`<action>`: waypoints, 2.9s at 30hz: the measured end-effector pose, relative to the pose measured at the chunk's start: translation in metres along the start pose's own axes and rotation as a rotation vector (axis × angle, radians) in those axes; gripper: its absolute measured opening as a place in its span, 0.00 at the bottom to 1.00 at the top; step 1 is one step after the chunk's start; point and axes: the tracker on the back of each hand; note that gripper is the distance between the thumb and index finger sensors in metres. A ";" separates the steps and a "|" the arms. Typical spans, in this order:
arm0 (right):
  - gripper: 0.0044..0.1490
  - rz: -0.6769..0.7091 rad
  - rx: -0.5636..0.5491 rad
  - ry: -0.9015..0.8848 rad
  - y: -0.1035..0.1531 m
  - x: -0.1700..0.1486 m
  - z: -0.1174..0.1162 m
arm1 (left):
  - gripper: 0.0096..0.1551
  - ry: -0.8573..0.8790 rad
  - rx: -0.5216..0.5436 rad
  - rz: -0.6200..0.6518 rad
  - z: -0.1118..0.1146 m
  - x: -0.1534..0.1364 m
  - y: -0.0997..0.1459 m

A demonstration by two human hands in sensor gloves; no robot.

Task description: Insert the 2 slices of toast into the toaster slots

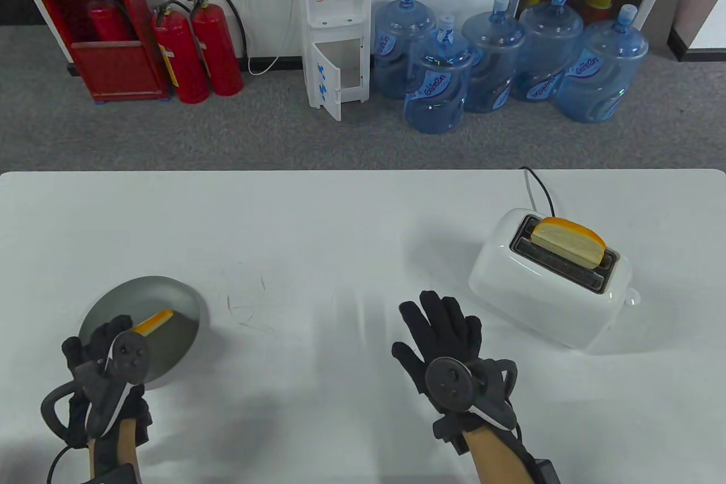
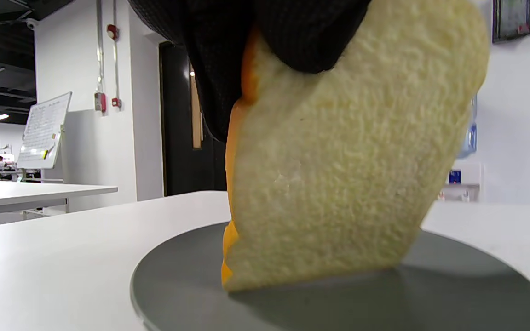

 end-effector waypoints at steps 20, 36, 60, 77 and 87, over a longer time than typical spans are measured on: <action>0.44 0.020 0.005 0.012 0.000 0.004 -0.002 | 0.24 0.165 0.225 0.348 -0.039 0.059 0.039; 0.46 0.120 -0.042 -0.033 0.006 0.017 -0.001 | 0.25 0.212 0.235 0.633 -0.052 0.102 0.083; 0.47 0.462 -0.213 -0.119 0.027 0.079 0.010 | 0.25 0.153 0.107 0.979 -0.037 0.164 0.146; 0.38 0.512 -0.298 -0.101 0.033 0.088 0.013 | 0.26 0.229 0.056 1.002 -0.038 0.163 0.145; 0.36 0.519 -0.273 -0.165 0.034 0.089 0.013 | 0.27 0.226 0.020 1.042 -0.038 0.161 0.144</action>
Point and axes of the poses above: the tracker on the back of each hand, its own x axis roughly to the thumb side, its own y axis roughly from the fingertips to the wrist, z = x × y, and after that the axes turned 9 degrees about -x, right-handed
